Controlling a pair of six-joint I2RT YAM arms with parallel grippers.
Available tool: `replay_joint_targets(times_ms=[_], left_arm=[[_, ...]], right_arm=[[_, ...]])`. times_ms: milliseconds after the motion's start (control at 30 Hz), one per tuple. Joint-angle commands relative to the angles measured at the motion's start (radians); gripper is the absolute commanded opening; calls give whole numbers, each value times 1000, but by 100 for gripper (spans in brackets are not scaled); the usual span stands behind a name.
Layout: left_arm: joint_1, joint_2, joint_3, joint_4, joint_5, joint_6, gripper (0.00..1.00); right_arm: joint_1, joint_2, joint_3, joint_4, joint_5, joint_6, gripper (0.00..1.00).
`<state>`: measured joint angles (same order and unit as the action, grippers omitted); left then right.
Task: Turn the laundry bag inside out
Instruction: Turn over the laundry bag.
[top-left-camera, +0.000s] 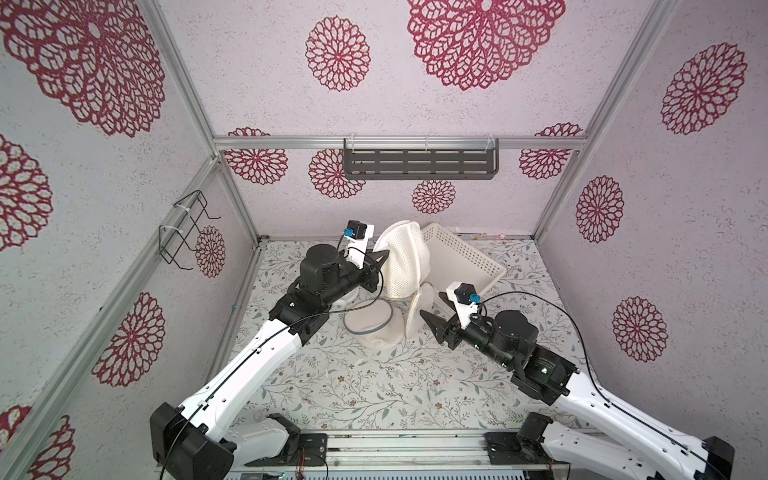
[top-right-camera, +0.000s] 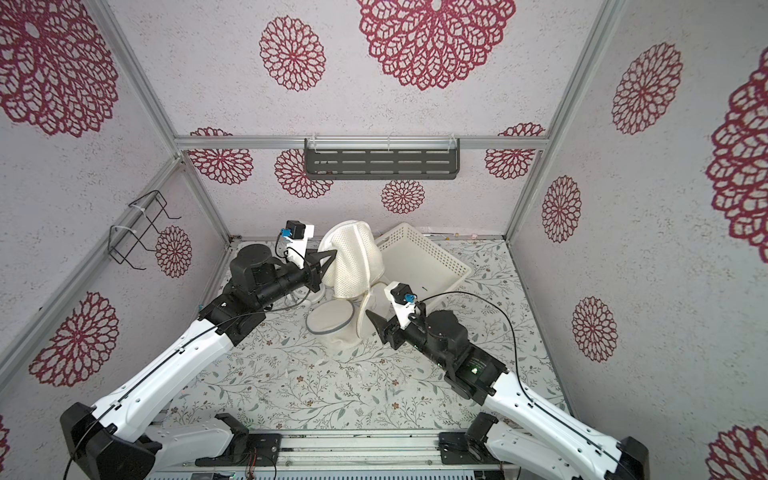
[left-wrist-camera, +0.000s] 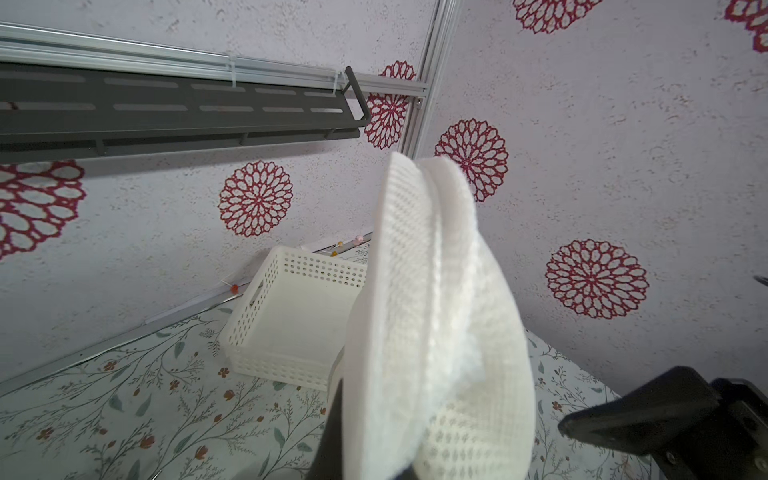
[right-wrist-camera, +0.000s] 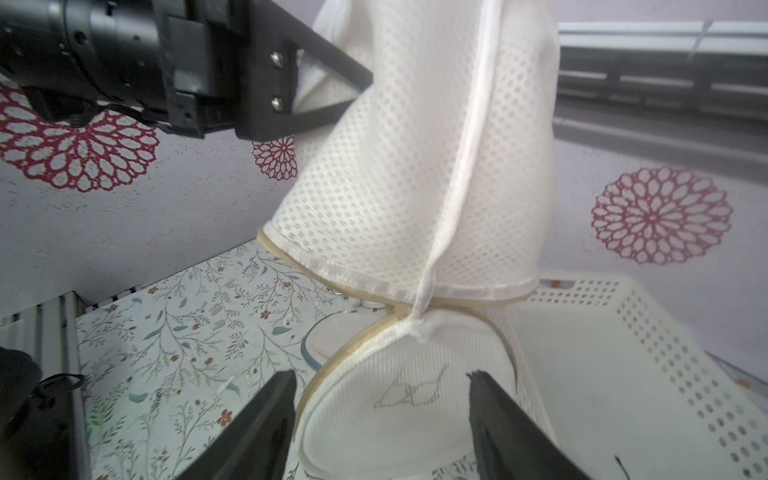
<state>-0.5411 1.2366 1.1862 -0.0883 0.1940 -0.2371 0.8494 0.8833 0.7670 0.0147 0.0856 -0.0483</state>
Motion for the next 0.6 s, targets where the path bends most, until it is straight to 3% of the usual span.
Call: replay_joint_targets(times_ms=[0, 200, 567], left_arm=[[6, -17, 28, -54, -73, -14, 0], [4, -8, 84, -141, -125, -13, 0], [-4, -3, 130, -227, -129, -39, 0]], right_arm=[[71, 48, -8, 220, 203, -134, 73], [174, 178, -46, 510, 385, -319, 77], [172, 424, 4, 830, 415, -525, 74]])
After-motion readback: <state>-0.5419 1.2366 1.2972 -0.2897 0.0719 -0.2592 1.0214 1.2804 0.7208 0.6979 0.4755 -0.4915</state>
